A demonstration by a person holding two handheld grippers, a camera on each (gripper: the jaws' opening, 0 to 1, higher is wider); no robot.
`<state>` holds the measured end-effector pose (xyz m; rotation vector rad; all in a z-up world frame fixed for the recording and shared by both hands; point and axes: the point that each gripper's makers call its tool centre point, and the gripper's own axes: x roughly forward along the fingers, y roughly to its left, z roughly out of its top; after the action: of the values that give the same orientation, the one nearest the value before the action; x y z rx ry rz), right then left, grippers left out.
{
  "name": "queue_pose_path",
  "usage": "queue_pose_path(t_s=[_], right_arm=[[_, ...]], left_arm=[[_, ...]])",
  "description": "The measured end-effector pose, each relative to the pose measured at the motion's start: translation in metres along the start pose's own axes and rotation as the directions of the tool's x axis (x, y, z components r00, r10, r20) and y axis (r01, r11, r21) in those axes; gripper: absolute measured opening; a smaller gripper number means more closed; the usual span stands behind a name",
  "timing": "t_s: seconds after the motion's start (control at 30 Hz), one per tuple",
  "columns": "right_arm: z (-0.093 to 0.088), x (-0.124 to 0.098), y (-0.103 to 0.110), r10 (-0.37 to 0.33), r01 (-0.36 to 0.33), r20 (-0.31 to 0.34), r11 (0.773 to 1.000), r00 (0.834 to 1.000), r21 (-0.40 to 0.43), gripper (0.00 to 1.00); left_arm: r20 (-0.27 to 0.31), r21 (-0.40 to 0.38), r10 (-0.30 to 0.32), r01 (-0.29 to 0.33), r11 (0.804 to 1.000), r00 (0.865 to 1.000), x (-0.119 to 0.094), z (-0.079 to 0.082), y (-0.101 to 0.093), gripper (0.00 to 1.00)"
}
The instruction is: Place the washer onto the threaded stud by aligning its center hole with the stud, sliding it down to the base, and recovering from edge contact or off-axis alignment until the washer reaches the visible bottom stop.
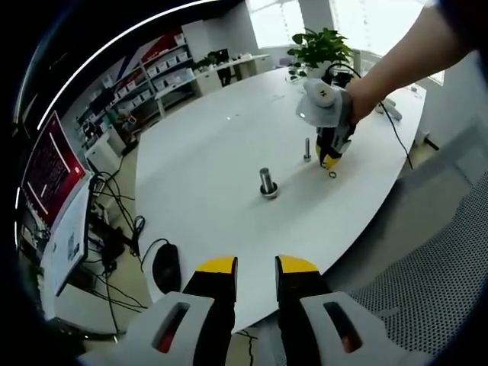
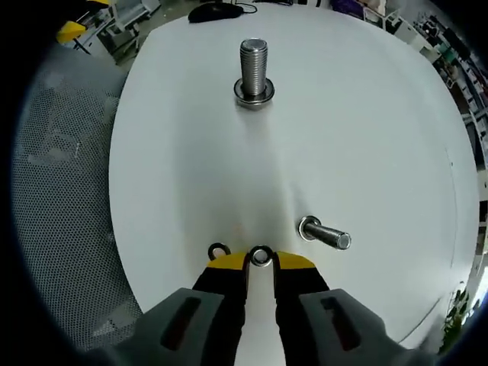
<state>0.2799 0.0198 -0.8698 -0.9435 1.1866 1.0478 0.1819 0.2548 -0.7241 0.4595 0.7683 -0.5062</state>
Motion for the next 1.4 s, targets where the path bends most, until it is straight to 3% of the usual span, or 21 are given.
queue_pose_path(t_s=[0.27,0.43,0.57,0.7,0.93,1.07,1.4], right_arm=[[-0.0005,0.0008,-0.001,-0.023,0.024,-0.031,0.999,0.999,0.026,0.15],[-0.0025,-0.0014,0.0002,-0.034,0.033,0.02,0.998,0.999,0.05,0.15],[-0.0016,-0.0019,-0.0012,-0.028,0.017,0.107,0.994,0.994,0.106,0.15],[-0.0013,-0.0016,0.0012,-0.055,0.045,0.122,0.995,0.991,0.084,0.15],[-0.0012,-0.0019,-0.0007,-0.068,0.049,0.14,0.99,0.988,0.132,0.15],[0.0016,-0.0032,0.0011,-0.12,0.089,0.211,0.985,0.97,0.15,0.15],[0.0018,-0.004,-0.0002,-0.136,0.086,0.243,0.975,0.96,0.204,0.14]], left_arm=[[0.003,-0.005,-0.001,0.001,1.0,1.0,-0.0004,0.0005,0.0002,0.17],[0.005,-0.006,-0.001,0.001,1.0,1.0,-0.0005,0.0007,0.0002,0.17],[0.003,-0.001,-0.001,0.001,1.0,1.0,-0.0004,0.0002,-0.0002,0.17],[0.006,-0.002,0.0,0.0,1.0,1.0,-0.0008,0.0007,0.0002,0.17],[0.003,0.0,-0.001,0.001,1.0,1.0,-0.0009,0.0002,-0.0005,0.17],[0.007,-0.004,0.001,-0.001,1.0,1.0,-0.0011,0.0007,0.0004,0.17],[0.016,-0.013,0.006,-0.005,1.0,1.0,-0.0019,0.0023,0.0026,0.17]])
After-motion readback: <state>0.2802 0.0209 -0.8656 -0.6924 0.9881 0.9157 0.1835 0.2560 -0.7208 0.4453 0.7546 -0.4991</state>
